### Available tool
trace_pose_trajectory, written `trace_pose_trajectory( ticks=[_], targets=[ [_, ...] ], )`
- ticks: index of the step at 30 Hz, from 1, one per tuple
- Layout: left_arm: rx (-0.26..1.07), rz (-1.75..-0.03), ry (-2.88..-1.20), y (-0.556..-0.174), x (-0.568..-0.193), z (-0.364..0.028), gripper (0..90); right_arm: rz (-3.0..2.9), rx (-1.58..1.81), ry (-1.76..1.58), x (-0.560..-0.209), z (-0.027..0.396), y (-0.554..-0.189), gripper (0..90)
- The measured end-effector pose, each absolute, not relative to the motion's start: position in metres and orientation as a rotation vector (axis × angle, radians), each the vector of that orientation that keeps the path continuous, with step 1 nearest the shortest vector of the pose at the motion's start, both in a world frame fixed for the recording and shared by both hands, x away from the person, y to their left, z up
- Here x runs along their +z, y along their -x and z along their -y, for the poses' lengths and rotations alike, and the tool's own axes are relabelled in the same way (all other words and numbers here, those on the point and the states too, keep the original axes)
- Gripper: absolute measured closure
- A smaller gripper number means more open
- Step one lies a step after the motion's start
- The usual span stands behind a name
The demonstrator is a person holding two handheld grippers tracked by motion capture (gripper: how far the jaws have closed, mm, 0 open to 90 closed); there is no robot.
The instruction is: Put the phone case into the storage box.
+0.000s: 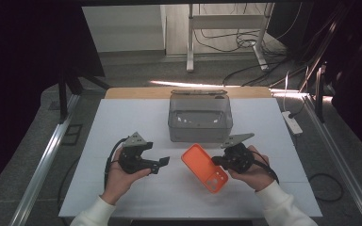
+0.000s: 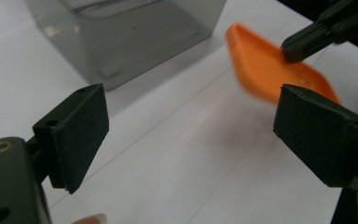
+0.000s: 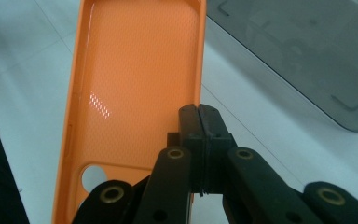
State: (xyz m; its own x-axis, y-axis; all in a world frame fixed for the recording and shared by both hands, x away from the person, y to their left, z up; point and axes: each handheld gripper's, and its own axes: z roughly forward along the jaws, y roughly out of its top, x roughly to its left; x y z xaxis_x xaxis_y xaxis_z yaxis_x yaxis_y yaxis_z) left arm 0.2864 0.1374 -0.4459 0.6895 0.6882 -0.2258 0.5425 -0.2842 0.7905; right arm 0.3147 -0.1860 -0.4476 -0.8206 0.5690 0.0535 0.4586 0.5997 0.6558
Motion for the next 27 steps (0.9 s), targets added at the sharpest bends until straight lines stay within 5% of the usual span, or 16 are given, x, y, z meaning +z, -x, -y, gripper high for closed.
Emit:
trace_pose_trajectory(
  ticks=[17, 20, 24, 27],
  targets=[
    [0.02, -0.838, -2.063, -0.318, -0.442, -0.093, 22.0, -2.664, 1.005, -0.724, -0.445, 0.173, -0.305, 89.4],
    [-0.044, -0.813, -2.071, -0.322, -0.444, -0.091, 34.1, -2.653, 1.01, -0.708, -0.445, 0.172, -0.305, 89.4],
    [-0.064, -0.816, -2.111, -0.324, -0.446, -0.088, 67.2, -2.649, 1.006, -0.696, -0.445, 0.17, -0.303, 89.4],
    [-0.068, -0.822, -2.102, -0.327, -0.447, -0.092, 72.6, -2.64, 0.997, -0.682, -0.445, 0.17, -0.303, 89.4]
  ],
)
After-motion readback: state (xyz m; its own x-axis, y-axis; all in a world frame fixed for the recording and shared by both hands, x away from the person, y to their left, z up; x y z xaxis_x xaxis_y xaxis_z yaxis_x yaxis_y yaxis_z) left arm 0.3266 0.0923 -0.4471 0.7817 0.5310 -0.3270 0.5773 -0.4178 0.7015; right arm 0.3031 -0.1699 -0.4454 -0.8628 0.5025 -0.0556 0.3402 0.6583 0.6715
